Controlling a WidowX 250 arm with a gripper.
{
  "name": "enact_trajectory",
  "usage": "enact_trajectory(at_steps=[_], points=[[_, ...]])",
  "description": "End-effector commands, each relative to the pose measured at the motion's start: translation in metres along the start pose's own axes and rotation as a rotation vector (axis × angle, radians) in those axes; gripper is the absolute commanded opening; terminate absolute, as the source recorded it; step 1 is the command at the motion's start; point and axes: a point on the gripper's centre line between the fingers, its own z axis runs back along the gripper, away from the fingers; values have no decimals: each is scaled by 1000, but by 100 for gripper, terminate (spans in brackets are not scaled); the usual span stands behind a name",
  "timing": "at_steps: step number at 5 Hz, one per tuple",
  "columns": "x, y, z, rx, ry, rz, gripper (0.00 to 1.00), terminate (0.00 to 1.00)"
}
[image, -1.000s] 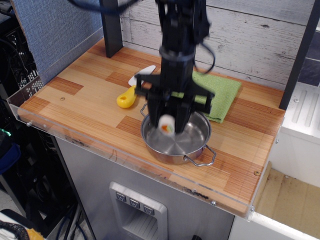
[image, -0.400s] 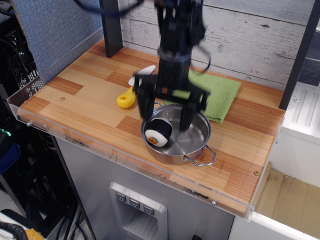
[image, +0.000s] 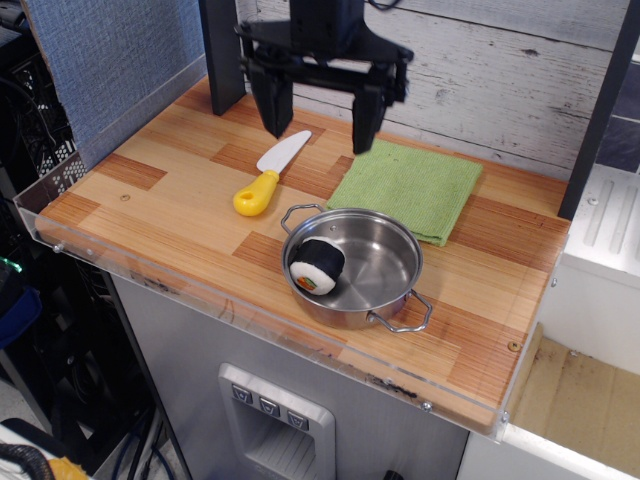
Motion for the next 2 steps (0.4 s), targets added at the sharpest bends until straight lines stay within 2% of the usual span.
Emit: enact_trajectory(at_steps=[1, 2], points=[[11, -3, -1, -40, 70, -71, 100, 0], [11, -3, -1, -40, 70, -71, 100, 100]])
